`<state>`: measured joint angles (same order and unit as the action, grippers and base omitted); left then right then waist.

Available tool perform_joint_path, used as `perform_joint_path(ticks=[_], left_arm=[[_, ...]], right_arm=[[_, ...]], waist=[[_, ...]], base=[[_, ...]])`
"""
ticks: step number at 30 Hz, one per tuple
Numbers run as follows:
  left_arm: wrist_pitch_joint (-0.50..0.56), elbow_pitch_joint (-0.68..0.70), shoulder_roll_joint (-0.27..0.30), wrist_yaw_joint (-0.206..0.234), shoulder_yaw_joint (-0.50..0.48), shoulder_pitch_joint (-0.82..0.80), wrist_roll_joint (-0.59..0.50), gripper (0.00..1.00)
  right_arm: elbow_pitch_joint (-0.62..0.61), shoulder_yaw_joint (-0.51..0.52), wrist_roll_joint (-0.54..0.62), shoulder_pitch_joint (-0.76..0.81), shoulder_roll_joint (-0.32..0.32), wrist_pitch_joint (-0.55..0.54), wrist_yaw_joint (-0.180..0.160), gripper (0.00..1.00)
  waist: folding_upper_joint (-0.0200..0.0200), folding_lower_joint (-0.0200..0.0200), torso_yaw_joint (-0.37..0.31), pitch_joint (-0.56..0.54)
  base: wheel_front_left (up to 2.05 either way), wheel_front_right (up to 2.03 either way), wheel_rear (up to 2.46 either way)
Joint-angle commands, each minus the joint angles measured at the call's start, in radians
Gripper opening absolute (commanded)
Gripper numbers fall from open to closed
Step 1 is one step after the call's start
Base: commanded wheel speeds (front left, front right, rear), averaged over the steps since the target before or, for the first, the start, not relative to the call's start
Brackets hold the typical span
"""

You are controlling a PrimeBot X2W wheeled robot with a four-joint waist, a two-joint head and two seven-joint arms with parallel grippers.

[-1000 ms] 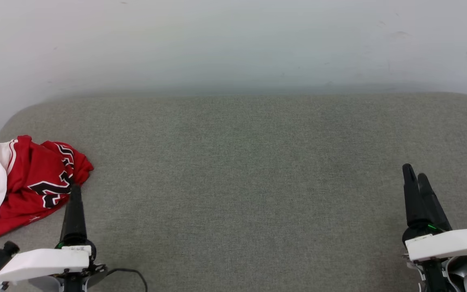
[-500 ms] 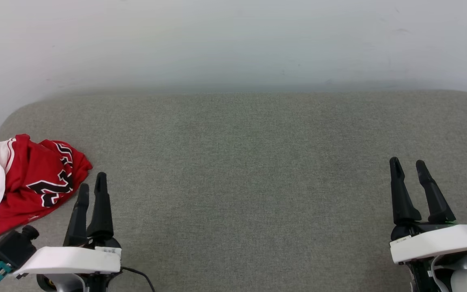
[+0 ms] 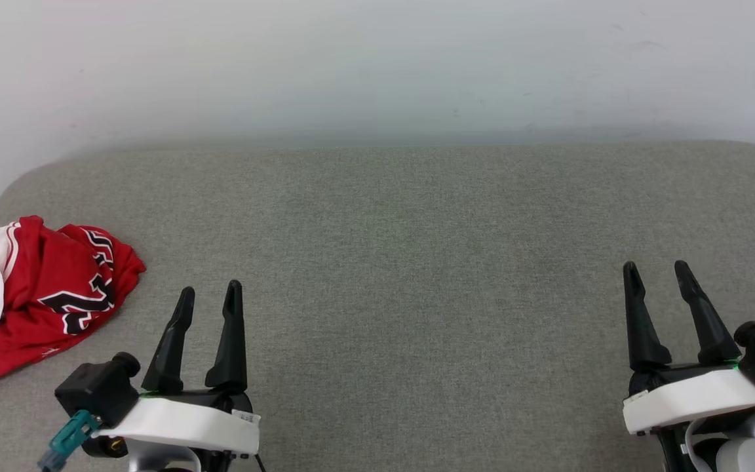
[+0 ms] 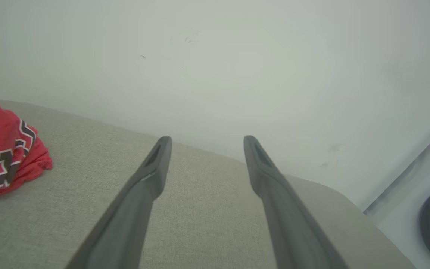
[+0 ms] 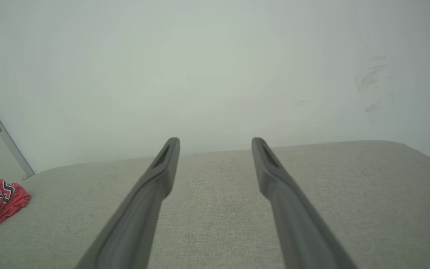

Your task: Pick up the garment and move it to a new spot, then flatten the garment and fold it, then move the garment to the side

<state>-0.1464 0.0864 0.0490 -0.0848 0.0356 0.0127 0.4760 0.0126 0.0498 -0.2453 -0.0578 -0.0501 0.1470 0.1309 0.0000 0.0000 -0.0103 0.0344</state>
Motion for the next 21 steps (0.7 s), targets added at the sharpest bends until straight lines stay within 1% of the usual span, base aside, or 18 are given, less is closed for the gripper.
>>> perform_joint_path(ticks=[1,7,11,21], left_arm=[[-0.010,0.013,0.004,0.006,0.009,-0.001,-0.027,1.00],[-0.025,-0.013,0.026,0.041,0.054,0.010,-0.108,1.00],[-0.035,-0.034,0.034,0.081,0.069,0.012,-0.148,1.00],[-0.057,-0.040,0.091,0.167,0.158,0.004,-0.261,1.00]], right_arm=[[0.001,0.003,0.029,0.005,-0.001,0.008,0.000,1.00],[0.043,0.005,0.102,0.003,-0.001,0.024,0.000,1.00],[0.051,0.003,0.143,-0.004,-0.001,0.033,0.000,1.00],[0.042,-0.012,0.250,-0.004,0.000,0.057,0.000,1.00]], waist=[[0.0000,0.0000,0.000,0.000],[0.0000,0.0000,-0.004,0.001],[0.0000,0.0000,-0.006,0.001],[0.0000,0.0000,-0.014,0.000]], base=[[0.00,0.00,0.00],[0.00,0.00,0.00],[0.00,0.00,0.00],[0.00,0.00,0.00]])
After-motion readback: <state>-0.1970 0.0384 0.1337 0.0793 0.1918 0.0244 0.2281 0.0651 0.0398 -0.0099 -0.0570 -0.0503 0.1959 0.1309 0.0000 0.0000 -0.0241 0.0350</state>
